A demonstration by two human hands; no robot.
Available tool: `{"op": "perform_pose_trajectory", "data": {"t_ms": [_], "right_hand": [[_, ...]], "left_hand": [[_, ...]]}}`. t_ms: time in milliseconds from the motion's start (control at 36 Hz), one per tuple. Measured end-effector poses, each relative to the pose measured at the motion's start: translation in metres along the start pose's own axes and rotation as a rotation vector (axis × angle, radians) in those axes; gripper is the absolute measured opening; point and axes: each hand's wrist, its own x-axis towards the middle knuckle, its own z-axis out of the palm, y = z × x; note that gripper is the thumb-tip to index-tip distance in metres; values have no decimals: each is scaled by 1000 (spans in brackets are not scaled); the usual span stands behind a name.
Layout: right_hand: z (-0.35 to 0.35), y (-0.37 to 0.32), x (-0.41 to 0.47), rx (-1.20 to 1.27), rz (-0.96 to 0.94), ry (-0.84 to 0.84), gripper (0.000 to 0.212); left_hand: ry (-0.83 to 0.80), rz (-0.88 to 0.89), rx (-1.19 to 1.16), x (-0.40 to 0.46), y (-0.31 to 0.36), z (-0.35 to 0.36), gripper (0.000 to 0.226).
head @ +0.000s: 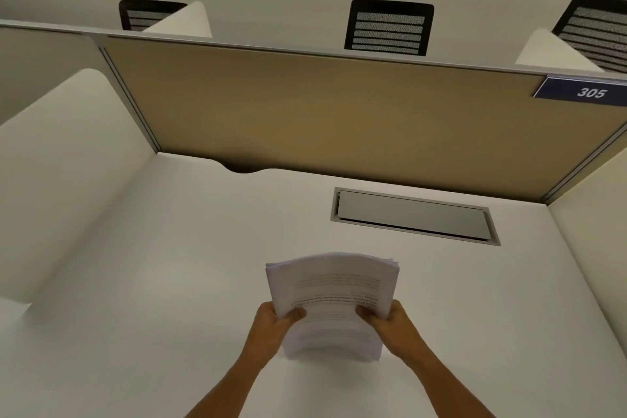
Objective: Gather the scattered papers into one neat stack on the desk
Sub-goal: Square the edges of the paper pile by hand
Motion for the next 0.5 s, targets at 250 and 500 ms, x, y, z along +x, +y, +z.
{"op": "perform_pose_trajectory", "data": {"t_ms": [250, 500], "right_hand": [[-23, -42, 1, -408, -58, -62, 17], [-23, -79, -2, -944, -159, -104, 38]], "left_hand": [[233, 282, 186, 14, 41, -32, 112], [-229, 511, 580, 25, 74, -32, 104]]}}
